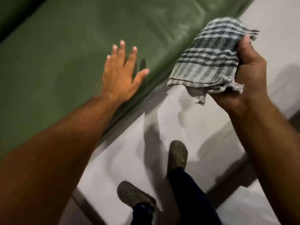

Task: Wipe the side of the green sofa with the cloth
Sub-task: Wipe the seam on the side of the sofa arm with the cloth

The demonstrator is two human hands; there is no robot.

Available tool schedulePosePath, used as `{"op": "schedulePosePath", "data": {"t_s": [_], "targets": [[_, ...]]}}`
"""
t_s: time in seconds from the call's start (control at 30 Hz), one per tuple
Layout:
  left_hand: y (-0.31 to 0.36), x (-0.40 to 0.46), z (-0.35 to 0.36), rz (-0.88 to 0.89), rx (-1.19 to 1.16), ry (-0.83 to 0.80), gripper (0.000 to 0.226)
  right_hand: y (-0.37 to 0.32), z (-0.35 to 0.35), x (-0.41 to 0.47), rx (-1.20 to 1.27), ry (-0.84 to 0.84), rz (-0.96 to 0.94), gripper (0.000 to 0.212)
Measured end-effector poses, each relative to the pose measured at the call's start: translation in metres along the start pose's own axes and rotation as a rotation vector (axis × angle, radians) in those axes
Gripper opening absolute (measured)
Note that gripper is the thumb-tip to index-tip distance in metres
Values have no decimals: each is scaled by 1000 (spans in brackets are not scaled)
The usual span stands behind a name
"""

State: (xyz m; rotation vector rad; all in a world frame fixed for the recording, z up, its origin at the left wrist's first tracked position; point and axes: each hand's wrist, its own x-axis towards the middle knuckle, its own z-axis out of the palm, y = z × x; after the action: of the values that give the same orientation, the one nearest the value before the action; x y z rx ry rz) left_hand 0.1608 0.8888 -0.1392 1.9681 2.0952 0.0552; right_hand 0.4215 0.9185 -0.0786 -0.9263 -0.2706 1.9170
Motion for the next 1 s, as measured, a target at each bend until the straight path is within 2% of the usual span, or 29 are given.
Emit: {"op": "schedulePosePath", "data": {"t_s": [0.17, 0.27, 0.4, 0.5, 0.77, 0.93, 1.0], "targets": [[49, 92, 32, 212, 184, -113, 78, -1, -103, 16, 104, 199, 27, 58], [72, 130, 54, 216, 333, -280, 93, 13, -139, 20, 214, 327, 54, 57], [71, 128, 80, 171, 403, -159, 107, 36, -160, 27, 328, 437, 120, 55], [67, 128, 87, 190, 408, -106, 105, 40, -166, 34, 243, 512, 151, 49], [68, 128, 78, 199, 383, -134, 91, 6, -140, 58, 140, 561, 86, 49], [75, 167, 59, 272, 348, -243, 106, -31, -130, 79, 114, 592, 0, 49], [93, 204, 51, 353, 336, -258, 109, -39, -132, 94, 124, 618, -59, 46]]}}
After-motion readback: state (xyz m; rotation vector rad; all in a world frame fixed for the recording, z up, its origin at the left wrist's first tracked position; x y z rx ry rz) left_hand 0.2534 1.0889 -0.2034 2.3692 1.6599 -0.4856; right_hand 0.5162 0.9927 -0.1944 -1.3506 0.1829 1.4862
